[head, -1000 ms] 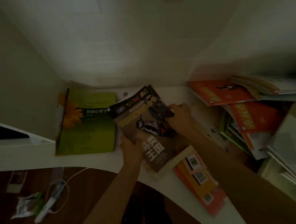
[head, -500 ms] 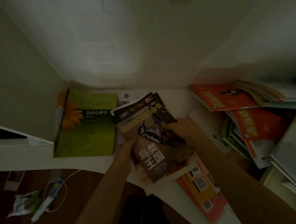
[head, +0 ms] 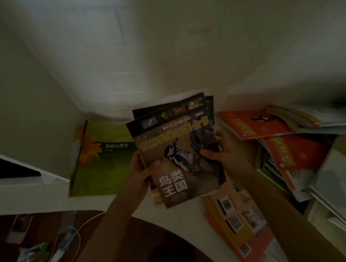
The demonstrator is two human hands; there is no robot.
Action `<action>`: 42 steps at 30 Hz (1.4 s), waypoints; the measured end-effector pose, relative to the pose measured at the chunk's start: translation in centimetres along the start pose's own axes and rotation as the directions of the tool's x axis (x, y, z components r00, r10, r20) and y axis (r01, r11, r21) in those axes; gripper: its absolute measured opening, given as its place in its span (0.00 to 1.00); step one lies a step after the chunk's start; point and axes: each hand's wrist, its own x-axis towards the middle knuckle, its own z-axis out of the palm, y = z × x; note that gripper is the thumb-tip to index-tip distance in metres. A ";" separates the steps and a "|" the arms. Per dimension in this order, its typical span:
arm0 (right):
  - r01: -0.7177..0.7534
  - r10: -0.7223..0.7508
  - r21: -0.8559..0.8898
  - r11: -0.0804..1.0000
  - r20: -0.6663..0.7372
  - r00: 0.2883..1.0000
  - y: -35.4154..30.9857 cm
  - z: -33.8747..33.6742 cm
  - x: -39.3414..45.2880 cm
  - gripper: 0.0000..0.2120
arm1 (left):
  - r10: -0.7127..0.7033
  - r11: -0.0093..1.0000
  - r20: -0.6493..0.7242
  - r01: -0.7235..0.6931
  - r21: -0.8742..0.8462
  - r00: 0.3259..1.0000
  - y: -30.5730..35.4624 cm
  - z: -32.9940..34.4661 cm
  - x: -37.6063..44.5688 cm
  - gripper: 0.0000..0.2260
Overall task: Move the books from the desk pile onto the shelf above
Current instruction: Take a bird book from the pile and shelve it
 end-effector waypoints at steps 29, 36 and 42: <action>0.268 -0.272 -0.125 0.955 -0.011 0.962 -1.1 8.5 -5.5 0.21 | 0.282 0.908 -0.245 -0.176 0.380 0.928 4.0 -1.7 -6.4 0.19; 0.344 -0.344 0.015 0.939 0.092 0.935 -5.6 19.4 -10.6 0.12 | 0.456 0.797 -0.270 -0.254 0.548 0.848 11.5 -8.9 -15.2 0.20; 0.478 -0.480 0.046 0.877 0.089 0.873 -10.2 29.6 -15.9 0.11 | 0.639 0.677 -0.246 -0.380 0.630 0.729 19.3 -14.7 -23.6 0.18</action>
